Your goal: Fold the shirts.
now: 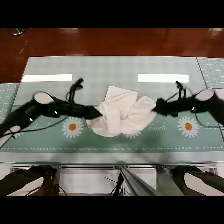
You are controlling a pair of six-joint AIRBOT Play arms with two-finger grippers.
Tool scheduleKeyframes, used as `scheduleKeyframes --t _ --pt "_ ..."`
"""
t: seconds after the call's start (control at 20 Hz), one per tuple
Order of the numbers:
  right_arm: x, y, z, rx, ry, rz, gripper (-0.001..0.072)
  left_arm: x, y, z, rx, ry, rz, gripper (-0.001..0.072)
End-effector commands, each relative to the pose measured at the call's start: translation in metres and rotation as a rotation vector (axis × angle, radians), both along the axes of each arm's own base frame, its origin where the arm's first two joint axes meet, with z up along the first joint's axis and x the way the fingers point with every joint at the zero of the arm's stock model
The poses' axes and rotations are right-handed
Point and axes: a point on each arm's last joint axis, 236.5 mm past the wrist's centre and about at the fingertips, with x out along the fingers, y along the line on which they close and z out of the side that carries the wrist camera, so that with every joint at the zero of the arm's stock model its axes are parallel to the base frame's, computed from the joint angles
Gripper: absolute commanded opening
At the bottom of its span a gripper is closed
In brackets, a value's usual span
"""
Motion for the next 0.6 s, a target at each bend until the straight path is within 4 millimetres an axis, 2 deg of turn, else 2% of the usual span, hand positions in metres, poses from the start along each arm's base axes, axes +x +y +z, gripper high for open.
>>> scheduleKeyframes --t 0.0,0.05,0.1,0.15,0.2,0.3,0.35,0.4,0.45,0.55 --pt "0.060 -0.005 0.145 -0.033 -0.305 0.040 0.0029 0.052 0.021 0.112 -0.089 -0.229 0.047 0.0019" --pt "0.075 -0.008 0.205 -0.048 -0.438 0.031 0.0029 0.071 0.030 0.160 -0.111 -0.340 0.087 0.0018" --pt "0.081 -0.008 0.270 -0.059 -0.584 0.031 0.0029 0.085 0.040 0.213 -0.130 -0.461 0.120 0.0018" --pt "0.078 -0.008 0.327 -0.074 -0.708 0.031 0.0029 0.091 0.048 0.262 -0.149 -0.565 0.147 0.0018" --pt "0.065 -0.008 0.381 -0.094 -0.828 0.032 0.0029 0.092 0.056 0.309 -0.167 -0.662 0.170 0.0018" --pt "0.025 -0.010 0.464 -0.152 -1.023 0.039 0.0029 0.076 0.072 0.401 -0.194 -0.866 0.210 0.0018" --pt "-0.001 -0.012 0.495 -0.191 -1.105 0.036 0.0029 0.064 0.080 0.436 -0.200 -0.948 0.231 0.0018" --pt "-0.025 -0.014 0.518 -0.220 -1.173 0.027 0.0029 0.050 0.089 0.468 -0.193 -1.029 0.256 0.0018" --pt "-0.050 -0.016 0.534 -0.247 -1.229 0.013 0.0029 0.035 0.097 0.492 -0.180 -1.095 0.282 0.0018" --pt "-0.092 -0.021 0.547 -0.307 -1.285 0.003 0.0029 0.003 0.112 0.530 -0.140 -1.210 0.338 0.0018"
